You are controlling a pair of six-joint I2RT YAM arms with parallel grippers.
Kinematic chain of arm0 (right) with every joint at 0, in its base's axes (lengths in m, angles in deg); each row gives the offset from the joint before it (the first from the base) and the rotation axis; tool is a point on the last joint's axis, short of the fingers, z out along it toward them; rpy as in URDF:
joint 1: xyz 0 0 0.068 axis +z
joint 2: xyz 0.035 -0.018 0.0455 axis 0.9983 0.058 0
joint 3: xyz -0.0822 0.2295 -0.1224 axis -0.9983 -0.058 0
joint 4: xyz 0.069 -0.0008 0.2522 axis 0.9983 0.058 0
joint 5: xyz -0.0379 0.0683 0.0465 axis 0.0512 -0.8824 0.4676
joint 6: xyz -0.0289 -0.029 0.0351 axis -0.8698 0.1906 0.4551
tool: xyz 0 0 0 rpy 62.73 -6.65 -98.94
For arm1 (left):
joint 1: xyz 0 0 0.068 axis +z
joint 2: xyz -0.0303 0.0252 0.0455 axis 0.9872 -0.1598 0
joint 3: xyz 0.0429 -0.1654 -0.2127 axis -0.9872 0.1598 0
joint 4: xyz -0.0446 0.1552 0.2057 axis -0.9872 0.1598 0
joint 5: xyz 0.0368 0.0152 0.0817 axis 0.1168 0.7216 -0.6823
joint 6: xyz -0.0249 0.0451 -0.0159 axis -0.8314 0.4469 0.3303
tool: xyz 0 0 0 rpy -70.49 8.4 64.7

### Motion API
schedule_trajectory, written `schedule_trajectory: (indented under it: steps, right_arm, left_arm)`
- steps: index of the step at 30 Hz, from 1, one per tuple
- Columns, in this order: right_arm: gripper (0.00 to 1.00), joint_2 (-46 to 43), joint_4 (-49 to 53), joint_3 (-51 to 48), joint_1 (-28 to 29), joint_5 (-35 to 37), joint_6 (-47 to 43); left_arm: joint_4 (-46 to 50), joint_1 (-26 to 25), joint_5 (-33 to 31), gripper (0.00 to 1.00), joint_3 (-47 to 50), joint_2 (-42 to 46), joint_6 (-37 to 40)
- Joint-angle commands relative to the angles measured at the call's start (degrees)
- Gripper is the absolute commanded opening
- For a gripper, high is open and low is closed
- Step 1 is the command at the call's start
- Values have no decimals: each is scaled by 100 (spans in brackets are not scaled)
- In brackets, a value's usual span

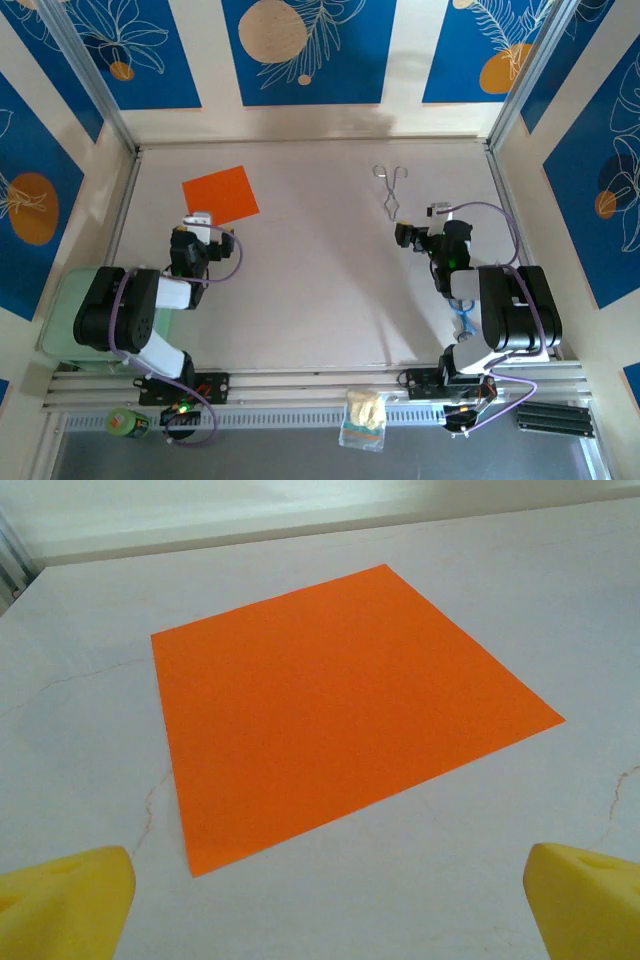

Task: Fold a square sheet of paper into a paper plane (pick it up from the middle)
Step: Move the square sheet of paper to the center of the table.

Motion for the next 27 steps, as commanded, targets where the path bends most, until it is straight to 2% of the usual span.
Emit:
schedule_trajectory:
  steps: [1, 27]
  right_arm:
    - [99, 43, 1, 114, -24, -89, -107]
    - [99, 38, 1, 107, -22, -89, -95]
  left_arm:
    - [-35, 38, 611, 99, -64, -3, 246]
    - [23, 75, 661, 99, -100, -5, 197]
